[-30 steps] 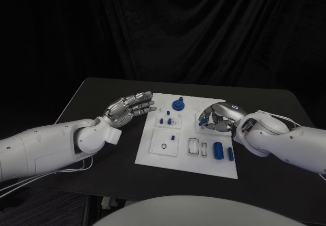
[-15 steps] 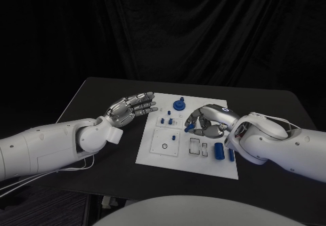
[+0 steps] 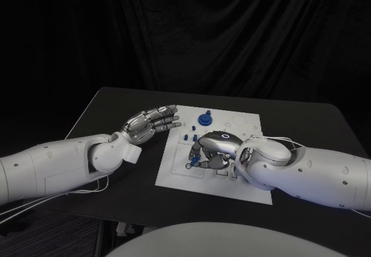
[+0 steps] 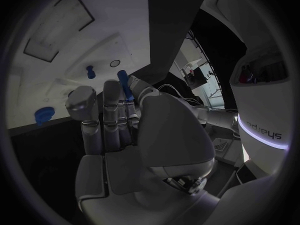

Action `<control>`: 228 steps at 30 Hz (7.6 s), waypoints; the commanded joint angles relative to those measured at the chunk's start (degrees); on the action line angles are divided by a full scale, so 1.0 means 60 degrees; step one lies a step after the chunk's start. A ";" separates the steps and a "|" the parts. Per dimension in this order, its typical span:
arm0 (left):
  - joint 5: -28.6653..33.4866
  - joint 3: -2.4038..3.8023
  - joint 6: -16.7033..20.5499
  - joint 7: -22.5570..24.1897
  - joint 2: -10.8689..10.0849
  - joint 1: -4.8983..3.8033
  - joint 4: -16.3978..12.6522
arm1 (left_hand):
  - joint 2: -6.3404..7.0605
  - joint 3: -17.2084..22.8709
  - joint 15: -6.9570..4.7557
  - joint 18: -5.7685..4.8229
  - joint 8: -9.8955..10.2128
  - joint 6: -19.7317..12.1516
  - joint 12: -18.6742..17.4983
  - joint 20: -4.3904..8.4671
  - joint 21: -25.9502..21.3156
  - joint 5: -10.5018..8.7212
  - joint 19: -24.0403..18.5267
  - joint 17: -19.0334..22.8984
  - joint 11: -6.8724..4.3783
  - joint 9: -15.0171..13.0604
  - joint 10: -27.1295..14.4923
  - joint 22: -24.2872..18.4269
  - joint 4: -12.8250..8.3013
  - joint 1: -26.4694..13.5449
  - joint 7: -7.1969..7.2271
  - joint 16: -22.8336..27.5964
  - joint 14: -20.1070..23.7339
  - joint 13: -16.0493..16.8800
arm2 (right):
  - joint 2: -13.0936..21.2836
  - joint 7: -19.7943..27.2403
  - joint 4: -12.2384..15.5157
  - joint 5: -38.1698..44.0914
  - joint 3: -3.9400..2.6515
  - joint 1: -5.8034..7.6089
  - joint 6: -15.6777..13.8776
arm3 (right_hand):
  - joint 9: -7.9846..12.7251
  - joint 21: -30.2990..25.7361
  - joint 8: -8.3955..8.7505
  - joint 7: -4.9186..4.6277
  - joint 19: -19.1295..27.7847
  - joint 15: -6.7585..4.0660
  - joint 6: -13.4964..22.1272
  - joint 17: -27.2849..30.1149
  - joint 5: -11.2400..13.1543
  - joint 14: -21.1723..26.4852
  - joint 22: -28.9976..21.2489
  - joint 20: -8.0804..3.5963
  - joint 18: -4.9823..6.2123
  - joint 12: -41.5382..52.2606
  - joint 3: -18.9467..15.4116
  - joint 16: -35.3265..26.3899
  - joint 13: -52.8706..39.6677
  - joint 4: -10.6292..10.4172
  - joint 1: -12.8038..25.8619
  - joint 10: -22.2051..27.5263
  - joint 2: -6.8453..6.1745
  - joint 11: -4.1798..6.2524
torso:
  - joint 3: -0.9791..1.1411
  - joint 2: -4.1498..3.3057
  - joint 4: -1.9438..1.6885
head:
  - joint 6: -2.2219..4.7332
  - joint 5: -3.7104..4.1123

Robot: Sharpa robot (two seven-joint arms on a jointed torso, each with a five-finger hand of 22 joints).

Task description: Assemble the parts on the task board

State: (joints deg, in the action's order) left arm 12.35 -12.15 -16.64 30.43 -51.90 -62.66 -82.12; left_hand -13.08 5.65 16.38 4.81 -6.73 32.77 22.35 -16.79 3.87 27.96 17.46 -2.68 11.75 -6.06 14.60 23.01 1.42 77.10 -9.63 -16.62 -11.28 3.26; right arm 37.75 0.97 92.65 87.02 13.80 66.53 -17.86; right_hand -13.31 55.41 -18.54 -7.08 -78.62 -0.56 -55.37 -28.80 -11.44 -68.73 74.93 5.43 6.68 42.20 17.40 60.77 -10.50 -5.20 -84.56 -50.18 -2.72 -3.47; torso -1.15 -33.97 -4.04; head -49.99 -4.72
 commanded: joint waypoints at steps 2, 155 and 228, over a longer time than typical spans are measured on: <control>-0.0001 0.0010 -0.0080 0.0058 0.0037 0.0010 -0.0012 | -0.0008 0.0058 0.0045 -0.0133 -0.0043 0.0082 0.0039 0.0010 0.0022 0.0050 0.0062 -0.0012 0.0036 -0.0011 0.0011 -0.0006 -0.0019 -0.0120 -0.0169 -0.0049 -0.0049 0.0015 | -0.0222 -0.0122 -0.0167 0.0872 -0.0005 -0.0067 0.0246 | -0.1204 0.0102 -0.0042 0.0030 -0.0002 0.0006 -0.0042 -0.0124 0.0050 -0.0039 0.1124 0.0013 -0.0053 -0.0084 0.0005 0.0074 0.0024 0.0065 0.0034 -0.0079 -0.0060 -0.0009 | 0.0001 0.0015 -0.0001 | -0.0002 -0.0019; -0.0001 0.0010 -0.0170 -0.0259 0.0230 0.0128 0.0313 | 0.0042 0.0314 0.0036 -0.0130 -0.0052 -0.0011 0.0017 0.0014 0.0002 0.0034 0.0029 0.0000 0.0011 0.0013 -0.0044 -0.0089 0.0007 -0.0318 -0.0182 -0.0024 0.0036 0.0003 | 0.0690 0.0134 0.0039 0.0020 -0.0085 0.0199 -0.1127 | 0.1611 -0.1328 0.2679 0.0055 0.0982 0.0893 0.6085 0.0468 0.0626 0.0986 0.0746 0.0838 0.0207 -0.1547 -0.1959 0.0031 0.0609 -0.0978 0.0001 0.3160 -0.0489 -0.1054 | 0.0038 0.0012 -0.0109 | -0.0002 0.0252; -0.0213 0.0010 -0.0043 -0.0278 0.0139 -0.0023 -0.0001 | 0.0276 0.0841 0.0025 -0.0107 -0.0242 0.0300 0.0252 0.0007 0.0015 0.0144 0.0063 -0.0024 0.0178 -0.0025 0.0213 -0.0174 -0.0096 -0.0603 -0.0256 -0.0279 -0.0063 0.0023 | 0.4216 -0.5924 0.2154 -0.1844 0.0078 0.0185 0.1796 | -0.2122 0.3550 -0.3884 0.0711 -0.1308 -0.0723 0.1571 -0.9091 0.0304 -0.3286 0.1864 -0.0697 -0.0622 0.7967 -0.2698 0.4369 -1.3250 -0.1935 0.4679 -0.6637 -0.0029 0.0789 | -0.0076 0.0022 -0.0165 | -0.0002 0.1093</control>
State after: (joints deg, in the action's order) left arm 11.15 -12.15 -15.95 28.43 -51.11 -62.85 -82.07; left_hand -11.42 10.34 16.47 4.81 -7.98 34.72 23.68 -16.80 3.87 28.62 17.46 -2.77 12.82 -6.29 15.51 21.91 0.90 73.93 -9.93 -17.95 -11.38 3.36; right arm 63.07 -33.24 105.60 74.25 14.29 67.80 -7.45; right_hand -25.98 76.69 -42.08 -2.78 -83.95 -4.72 -45.75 -74.93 -9.93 -84.02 74.92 1.33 3.54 89.85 0.90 87.37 -74.93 -16.68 -57.05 -83.93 -3.08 1.23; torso -1.56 -33.86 -4.99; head -49.99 1.80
